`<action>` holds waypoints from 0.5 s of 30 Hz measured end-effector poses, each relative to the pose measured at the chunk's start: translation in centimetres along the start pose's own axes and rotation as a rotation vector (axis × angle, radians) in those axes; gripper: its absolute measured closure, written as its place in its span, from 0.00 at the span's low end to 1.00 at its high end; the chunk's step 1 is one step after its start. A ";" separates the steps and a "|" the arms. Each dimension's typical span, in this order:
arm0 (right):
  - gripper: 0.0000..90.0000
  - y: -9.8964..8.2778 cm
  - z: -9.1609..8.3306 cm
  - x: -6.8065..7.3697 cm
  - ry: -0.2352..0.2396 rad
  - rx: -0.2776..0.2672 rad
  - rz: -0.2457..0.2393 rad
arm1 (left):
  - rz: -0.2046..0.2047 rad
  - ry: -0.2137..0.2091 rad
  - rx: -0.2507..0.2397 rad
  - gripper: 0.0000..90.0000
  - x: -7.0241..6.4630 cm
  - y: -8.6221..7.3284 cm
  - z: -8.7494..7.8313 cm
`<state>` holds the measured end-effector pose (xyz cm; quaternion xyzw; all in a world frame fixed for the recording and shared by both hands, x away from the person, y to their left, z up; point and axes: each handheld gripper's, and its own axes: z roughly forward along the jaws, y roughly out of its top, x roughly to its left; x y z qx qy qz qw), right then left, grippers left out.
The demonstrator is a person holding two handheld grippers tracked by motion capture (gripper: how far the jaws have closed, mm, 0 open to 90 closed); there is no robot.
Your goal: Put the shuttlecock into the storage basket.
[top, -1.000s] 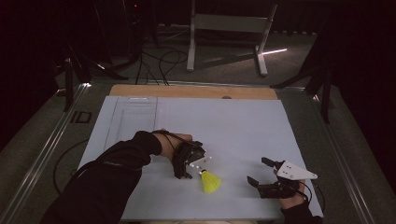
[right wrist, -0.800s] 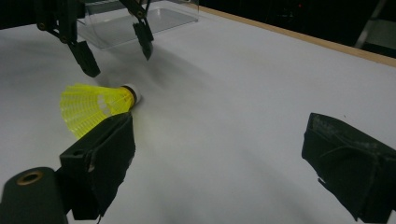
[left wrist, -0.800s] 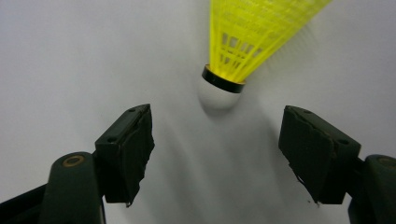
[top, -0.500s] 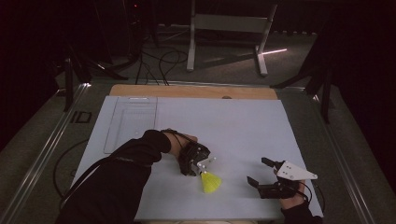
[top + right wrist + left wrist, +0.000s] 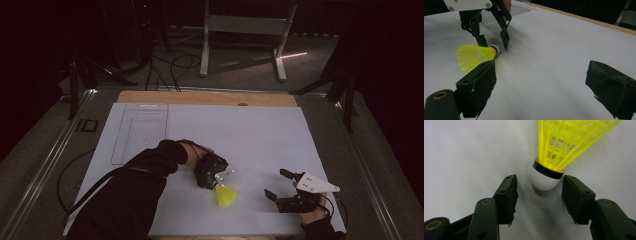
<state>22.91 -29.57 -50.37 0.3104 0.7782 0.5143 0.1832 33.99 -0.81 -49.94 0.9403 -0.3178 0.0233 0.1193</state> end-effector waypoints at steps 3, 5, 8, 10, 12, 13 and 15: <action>0.11 0.0 0.0 0.0 0.000 0.001 -0.002 | 0.001 -0.006 -0.005 0.54 0.1 0.1 -0.1; 0.11 0.0 0.0 0.0 -0.001 0.002 0.000 | 0.010 -0.014 0.001 0.54 0.1 0.2 -0.1; 0.11 0.0 0.0 0.0 -0.001 0.004 0.001 | 0.007 -0.020 -0.006 0.55 0.1 0.4 0.0; 0.11 0.0 0.0 0.0 -0.002 0.005 0.000 | 0.005 -0.029 -0.005 0.57 0.2 0.4 0.0; 0.11 0.0 0.0 0.0 -0.003 0.004 -0.001 | 0.003 -0.044 0.000 0.62 0.3 0.4 0.2; 0.11 0.0 0.0 0.0 -0.003 0.005 0.001 | 0.000 -0.048 -0.003 0.66 0.3 0.4 0.2; 0.11 0.0 0.0 0.0 -0.004 0.007 0.002 | 0.000 -0.053 -0.004 0.71 0.4 0.3 0.1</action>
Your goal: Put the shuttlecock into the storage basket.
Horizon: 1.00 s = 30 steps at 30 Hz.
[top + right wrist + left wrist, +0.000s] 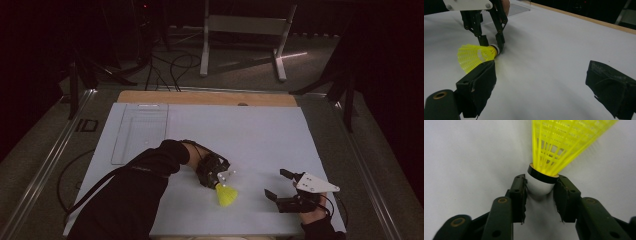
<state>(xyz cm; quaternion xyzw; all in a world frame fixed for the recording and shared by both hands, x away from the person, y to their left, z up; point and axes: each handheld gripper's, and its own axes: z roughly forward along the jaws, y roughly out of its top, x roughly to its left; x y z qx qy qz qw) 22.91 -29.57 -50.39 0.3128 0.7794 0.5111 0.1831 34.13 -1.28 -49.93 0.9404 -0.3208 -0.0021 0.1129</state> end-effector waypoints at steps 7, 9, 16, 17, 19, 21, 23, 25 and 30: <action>0.11 0.0 0.0 0.0 -0.003 -0.001 0.001 | -0.048 -0.017 0.007 0.73 0.0 -0.3 -0.7; 0.11 0.0 0.0 0.0 -0.003 -0.001 0.000 | -0.070 -0.018 0.006 0.73 0.0 -0.5 -1.0; 0.11 0.0 0.1 0.0 -0.006 0.004 0.000 | -0.155 -0.029 0.020 0.73 0.0 -1.0 -1.6; 0.11 0.0 0.0 0.0 -0.006 0.004 0.001 | -0.177 -0.039 0.026 0.73 -0.1 -1.1 -1.7; 0.11 0.0 0.0 0.0 -0.006 0.003 0.004 | -0.214 -0.044 0.020 0.73 -0.1 -1.2 -1.8; 0.11 0.0 0.0 0.0 -0.006 0.003 0.004 | -0.254 -0.053 0.014 0.73 -0.1 -1.3 -1.9; 0.11 0.0 0.0 0.0 -0.005 0.004 0.004 | -0.262 -0.060 0.016 0.73 -0.2 -1.4 -2.0; 0.11 0.0 0.0 0.0 -0.005 0.004 0.004 | -0.282 -0.063 0.016 0.73 -0.3 -1.6 -2.0; 0.11 0.0 0.0 -0.1 -0.007 0.007 0.006 | -0.401 -0.072 -0.006 0.73 -0.4 -2.0 -2.5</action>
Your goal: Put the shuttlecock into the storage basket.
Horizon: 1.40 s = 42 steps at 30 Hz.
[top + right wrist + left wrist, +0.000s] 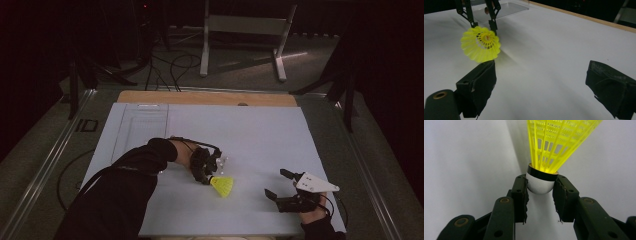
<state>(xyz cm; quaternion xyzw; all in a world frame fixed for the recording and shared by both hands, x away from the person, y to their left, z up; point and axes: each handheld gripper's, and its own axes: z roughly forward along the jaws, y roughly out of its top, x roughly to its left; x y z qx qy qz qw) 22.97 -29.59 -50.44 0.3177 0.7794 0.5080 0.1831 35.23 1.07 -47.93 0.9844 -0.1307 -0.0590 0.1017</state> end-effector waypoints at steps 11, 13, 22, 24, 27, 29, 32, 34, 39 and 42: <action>0.11 0.0 0.1 0.0 -0.002 0.001 -0.002 | -0.277 -0.021 0.015 0.73 0.6 -0.7 -0.9; 0.11 0.0 0.1 0.1 -0.003 0.003 -0.001 | -0.312 -0.024 0.010 0.73 0.8 -0.7 -1.1; 0.11 0.0 0.0 0.0 -0.004 0.001 -0.002 | -0.452 -0.056 -0.013 0.73 0.8 -0.8 -1.9; 0.11 0.0 0.0 0.0 -0.006 0.002 -0.001 | -0.468 -0.050 -0.014 0.73 0.8 -0.9 -1.9; 0.11 0.0 0.0 0.0 -0.006 0.003 -0.001 | -0.508 -0.069 0.000 0.73 0.7 -1.1 -2.0; 0.11 0.0 0.0 0.0 -0.006 0.003 -0.004 | -0.522 -0.056 -0.002 0.73 0.5 -1.1 -2.1; 0.11 0.0 0.0 0.0 -0.007 0.004 -0.003 | -0.573 -0.060 -0.005 0.73 0.2 -1.2 -2.1; 0.11 0.0 0.0 0.0 -0.008 0.003 -0.002 | -0.599 -0.043 -0.007 0.73 0.0 -1.2 -2.3; 0.11 0.0 -0.1 0.0 -0.011 0.003 -0.002 | -0.614 -0.033 -0.071 0.73 -0.9 -1.6 -3.1; 0.11 0.1 -0.1 0.1 -0.010 0.001 -0.003 | -0.661 -0.016 -0.083 0.73 -1.1 -2.2 -3.6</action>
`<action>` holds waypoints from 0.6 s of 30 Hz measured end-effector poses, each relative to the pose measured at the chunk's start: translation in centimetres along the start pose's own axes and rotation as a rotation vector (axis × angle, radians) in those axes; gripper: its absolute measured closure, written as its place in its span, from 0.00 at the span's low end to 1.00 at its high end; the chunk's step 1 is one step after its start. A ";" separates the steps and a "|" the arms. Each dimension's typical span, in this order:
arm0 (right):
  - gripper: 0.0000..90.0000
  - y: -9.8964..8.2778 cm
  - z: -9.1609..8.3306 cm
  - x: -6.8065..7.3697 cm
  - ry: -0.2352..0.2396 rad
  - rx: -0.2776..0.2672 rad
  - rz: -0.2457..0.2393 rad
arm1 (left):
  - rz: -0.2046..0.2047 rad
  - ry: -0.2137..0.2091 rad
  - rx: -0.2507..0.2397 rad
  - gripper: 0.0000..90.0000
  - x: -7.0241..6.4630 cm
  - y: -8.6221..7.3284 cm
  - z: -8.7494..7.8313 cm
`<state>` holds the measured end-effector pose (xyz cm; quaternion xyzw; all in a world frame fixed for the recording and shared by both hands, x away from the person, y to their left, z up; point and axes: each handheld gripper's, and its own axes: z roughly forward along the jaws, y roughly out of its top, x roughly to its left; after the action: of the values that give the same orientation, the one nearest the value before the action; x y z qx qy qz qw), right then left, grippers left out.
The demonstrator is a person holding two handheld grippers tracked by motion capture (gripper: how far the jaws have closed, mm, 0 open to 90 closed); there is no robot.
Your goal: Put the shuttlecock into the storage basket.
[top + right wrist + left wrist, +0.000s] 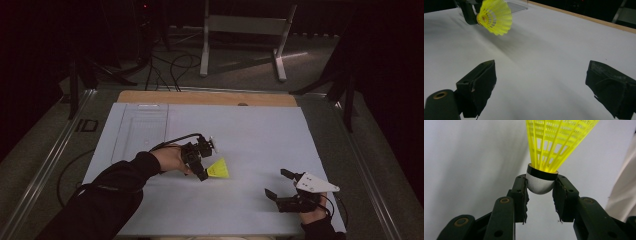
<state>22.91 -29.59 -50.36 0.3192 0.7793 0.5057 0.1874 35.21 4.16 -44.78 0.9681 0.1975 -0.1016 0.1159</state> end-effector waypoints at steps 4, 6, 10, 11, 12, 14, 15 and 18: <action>0.14 0.0 0.0 0.1 0.001 -0.002 -0.006 | -0.096 0.027 -0.017 0.73 0.3 -0.7 -0.8; 0.14 0.1 0.0 0.1 0.001 -0.005 -0.006 | -0.117 0.035 -0.023 0.73 0.3 -1.1 -1.0; 0.14 0.0 0.1 0.1 0.003 0.007 -0.008 | -0.151 0.053 -0.019 0.73 0.5 -1.6 -1.5; 0.14 0.0 0.1 0.1 0.003 0.007 -0.009 | -0.158 0.057 -0.021 0.73 0.4 -1.7 -1.6; 0.14 0.0 0.1 0.1 0.005 0.003 -0.007 | -0.166 0.068 -0.024 0.73 0.4 -1.8 -1.7; 0.13 0.0 0.1 0.1 -0.005 0.001 -0.007 | -0.172 0.071 -0.025 0.73 0.4 -1.9 -2.0; 0.12 0.0 0.0 0.0 -0.001 0.001 -0.002 | -0.181 0.075 -0.027 0.73 0.4 -2.0 -2.2; 0.12 0.1 0.0 0.0 -0.030 0.010 -0.004 | -0.196 0.087 -0.037 0.73 0.4 -2.2 -2.9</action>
<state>22.93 -29.59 -50.28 0.3262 0.7795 0.4966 0.1984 35.10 6.98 -42.55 0.9453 0.2981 -0.0665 0.1144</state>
